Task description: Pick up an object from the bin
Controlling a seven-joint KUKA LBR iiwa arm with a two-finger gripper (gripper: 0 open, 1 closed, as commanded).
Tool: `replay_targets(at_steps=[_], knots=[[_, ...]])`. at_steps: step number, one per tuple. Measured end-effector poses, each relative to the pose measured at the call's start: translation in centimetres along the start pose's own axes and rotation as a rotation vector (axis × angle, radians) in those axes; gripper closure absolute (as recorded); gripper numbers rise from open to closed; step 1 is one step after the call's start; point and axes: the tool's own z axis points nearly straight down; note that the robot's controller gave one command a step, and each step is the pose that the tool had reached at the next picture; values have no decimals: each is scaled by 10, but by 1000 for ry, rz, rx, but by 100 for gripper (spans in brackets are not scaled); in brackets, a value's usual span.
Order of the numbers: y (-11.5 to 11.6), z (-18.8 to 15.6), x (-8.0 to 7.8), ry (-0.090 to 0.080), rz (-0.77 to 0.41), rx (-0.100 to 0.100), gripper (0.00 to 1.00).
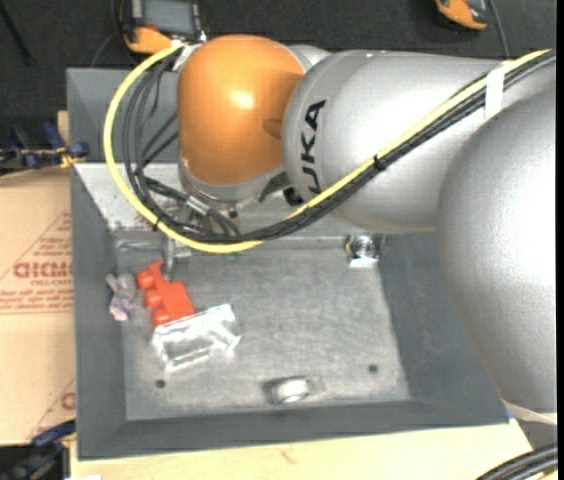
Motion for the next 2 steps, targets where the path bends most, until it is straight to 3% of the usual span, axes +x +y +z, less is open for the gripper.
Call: replay_targets(at_steps=[1,2], knots=[[0,6,1,9,1,0,0],[-38,146,60,6,-685,-3,0]])
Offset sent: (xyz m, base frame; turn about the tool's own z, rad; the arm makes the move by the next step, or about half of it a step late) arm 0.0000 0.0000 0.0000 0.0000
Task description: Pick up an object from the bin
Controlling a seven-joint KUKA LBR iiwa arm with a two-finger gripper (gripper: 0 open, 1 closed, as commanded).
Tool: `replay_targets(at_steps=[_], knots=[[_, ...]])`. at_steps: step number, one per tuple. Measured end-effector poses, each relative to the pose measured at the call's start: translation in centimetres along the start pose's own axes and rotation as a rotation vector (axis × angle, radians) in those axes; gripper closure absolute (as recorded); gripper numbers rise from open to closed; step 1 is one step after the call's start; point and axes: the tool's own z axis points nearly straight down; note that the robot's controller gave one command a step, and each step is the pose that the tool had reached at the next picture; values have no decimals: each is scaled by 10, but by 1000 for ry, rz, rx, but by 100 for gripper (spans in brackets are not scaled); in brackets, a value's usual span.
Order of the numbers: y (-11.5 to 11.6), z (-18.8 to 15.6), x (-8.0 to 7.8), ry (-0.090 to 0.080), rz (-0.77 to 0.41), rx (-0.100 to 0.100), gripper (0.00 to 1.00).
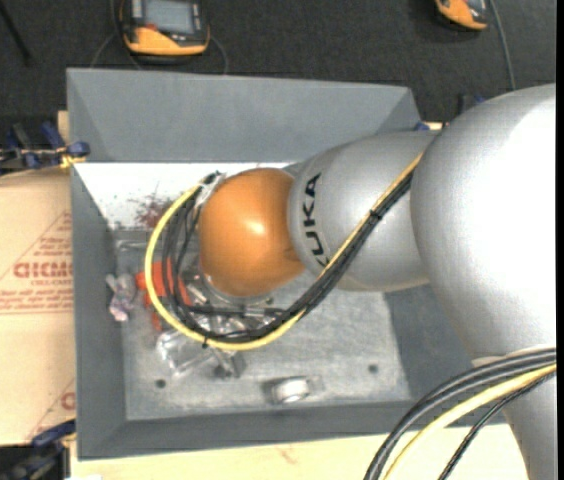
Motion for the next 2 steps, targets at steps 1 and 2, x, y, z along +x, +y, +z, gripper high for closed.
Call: replay_targets(at_steps=[1,2], knots=[[-1,-2,-2,-5,5,1,100],[-1,-2,-2,-5,7,1,100]])
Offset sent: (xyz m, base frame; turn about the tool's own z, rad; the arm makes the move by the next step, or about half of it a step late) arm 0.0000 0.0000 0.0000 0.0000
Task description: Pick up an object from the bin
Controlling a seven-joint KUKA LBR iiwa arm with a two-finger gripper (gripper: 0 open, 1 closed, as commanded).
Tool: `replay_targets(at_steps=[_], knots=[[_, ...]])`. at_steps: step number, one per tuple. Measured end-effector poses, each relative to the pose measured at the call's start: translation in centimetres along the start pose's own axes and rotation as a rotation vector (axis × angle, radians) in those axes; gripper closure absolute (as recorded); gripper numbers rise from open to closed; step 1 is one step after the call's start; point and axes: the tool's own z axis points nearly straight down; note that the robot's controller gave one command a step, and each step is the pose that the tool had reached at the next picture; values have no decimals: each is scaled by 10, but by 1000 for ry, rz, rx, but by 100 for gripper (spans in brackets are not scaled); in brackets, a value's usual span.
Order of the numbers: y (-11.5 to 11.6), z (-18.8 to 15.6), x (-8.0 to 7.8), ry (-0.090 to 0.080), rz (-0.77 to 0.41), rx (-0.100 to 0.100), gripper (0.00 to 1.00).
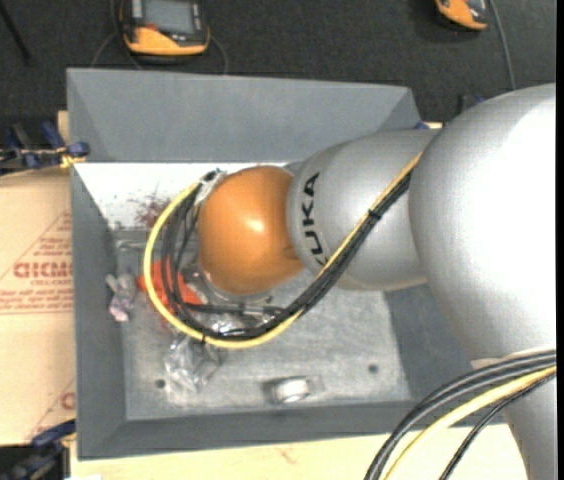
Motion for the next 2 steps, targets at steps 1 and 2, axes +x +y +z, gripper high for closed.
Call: replay_targets(at_steps=[1,2], knots=[[0,0,0,0,1,0,100],[0,0,0,1,2,0,100]])
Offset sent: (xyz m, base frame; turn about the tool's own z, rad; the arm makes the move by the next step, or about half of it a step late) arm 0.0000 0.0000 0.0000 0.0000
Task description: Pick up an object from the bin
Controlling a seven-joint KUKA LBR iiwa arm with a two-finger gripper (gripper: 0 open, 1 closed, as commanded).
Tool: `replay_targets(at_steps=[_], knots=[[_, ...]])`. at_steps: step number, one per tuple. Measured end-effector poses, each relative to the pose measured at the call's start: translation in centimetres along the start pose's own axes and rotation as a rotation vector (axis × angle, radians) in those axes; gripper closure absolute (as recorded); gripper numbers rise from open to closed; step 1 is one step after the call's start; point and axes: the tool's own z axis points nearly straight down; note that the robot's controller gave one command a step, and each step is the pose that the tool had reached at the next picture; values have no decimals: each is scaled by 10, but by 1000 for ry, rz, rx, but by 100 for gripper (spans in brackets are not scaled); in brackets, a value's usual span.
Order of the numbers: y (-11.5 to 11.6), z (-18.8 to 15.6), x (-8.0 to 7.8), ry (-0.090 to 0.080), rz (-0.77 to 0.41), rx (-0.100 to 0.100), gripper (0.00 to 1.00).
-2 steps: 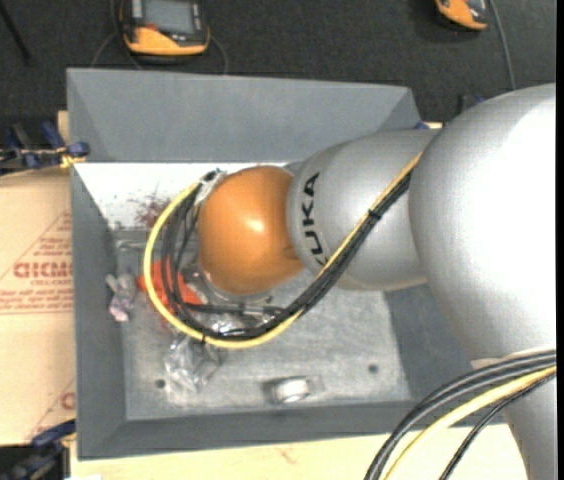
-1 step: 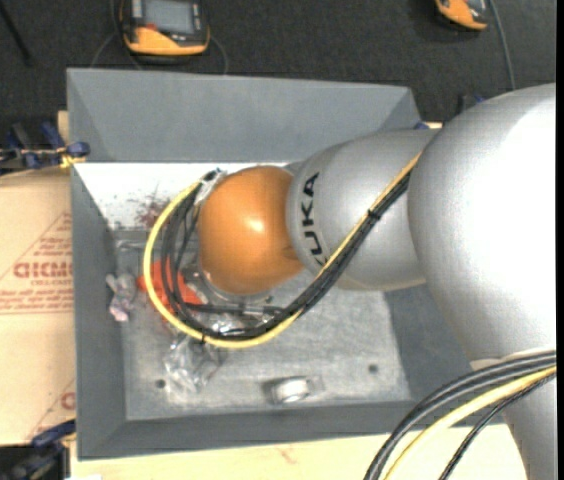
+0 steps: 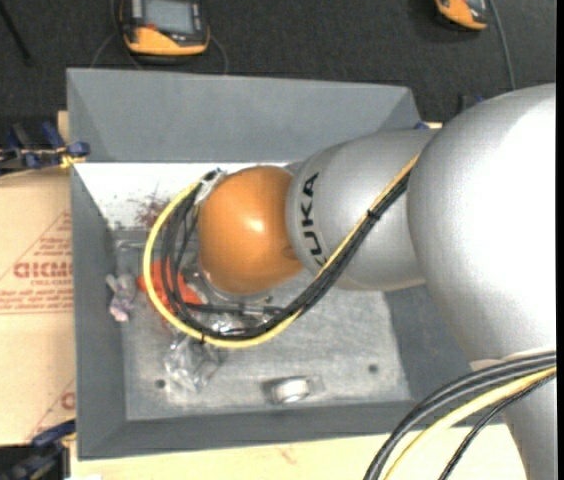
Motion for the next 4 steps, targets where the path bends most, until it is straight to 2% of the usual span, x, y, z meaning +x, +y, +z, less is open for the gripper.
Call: replay_targets(at_steps=[3,4], knots=[[0,0,0,1,2,-1,100],[9,-47,-5,5,28,0,100]])
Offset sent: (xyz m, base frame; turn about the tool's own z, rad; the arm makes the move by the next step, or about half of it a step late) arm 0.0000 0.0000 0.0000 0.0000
